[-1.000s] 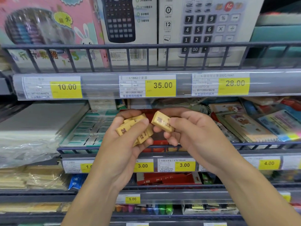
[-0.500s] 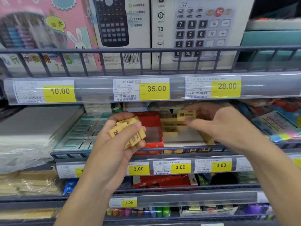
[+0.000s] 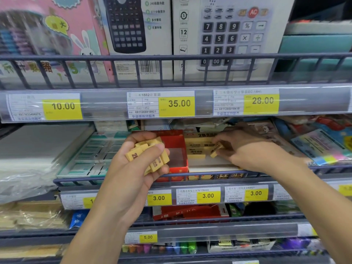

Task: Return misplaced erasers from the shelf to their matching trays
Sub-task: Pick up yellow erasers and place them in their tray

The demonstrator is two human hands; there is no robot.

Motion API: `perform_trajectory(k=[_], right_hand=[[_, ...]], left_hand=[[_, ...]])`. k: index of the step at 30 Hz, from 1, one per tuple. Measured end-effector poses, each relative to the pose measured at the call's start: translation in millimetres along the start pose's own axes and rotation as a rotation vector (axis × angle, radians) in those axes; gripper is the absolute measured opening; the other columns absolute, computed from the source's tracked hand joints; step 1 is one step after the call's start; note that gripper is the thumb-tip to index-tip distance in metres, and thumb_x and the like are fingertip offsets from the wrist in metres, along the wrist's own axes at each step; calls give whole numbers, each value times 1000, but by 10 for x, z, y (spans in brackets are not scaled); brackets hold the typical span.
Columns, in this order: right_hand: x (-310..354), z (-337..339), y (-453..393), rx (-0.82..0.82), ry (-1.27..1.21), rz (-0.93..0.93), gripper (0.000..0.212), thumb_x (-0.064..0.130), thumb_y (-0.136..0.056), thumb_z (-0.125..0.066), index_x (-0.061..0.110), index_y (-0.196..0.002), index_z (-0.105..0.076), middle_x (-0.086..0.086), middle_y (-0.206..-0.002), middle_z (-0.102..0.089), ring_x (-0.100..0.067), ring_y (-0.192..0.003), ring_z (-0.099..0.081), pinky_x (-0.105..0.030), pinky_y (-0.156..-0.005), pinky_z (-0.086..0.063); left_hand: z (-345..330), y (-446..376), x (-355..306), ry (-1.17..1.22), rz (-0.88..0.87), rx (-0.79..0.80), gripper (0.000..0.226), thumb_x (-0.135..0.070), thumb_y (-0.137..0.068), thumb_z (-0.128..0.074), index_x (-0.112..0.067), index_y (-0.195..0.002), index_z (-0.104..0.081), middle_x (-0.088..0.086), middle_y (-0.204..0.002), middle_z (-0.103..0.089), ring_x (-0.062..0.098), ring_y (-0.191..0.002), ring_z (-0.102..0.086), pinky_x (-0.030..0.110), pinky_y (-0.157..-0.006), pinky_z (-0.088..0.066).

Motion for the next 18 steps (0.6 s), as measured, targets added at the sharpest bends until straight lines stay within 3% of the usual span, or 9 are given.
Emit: perform_trajectory(k=[5,11,18], right_hand=[[2,-41,-87,53,177,19,23,47,-92,-60,39,-113,-64,5,-119,-63,-24,-124,-37,-40,-101,-33],[50,-75,-184,5,141,23,21,52,-90,-59,43,-109,-62,11,-104,-63,-26,-113,-43,-40,-99,-34],[21,-99,-239,-11,107,-14,18,57,-88,-62,43,-99,-62,12,-105,-68,-22,-111,-48,-37,-95,-30]], left_hand=[[0,-8,-9,6,-1,3,22,-14,-71,-85,-24,-90,-79,13,-94,-74,24,-88,-75,28,-59,-56],[-3,-10,-21,5,-8,9,20,-15,-71,-84,-26,-87,-79,10,-90,-75,23,-86,-75,27,-58,-55],[-2,-24,5,7,8,5,21,-13,-73,-83,-24,-90,-78,12,-92,-74,23,-88,-75,28,-59,-56]])
Point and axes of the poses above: each hand's wrist, its own y-axis away from the middle knuckle, its own z-axis out of the back of the hand, x = y × z, the point moved 5 cm from there along -y, towards the middle knuckle
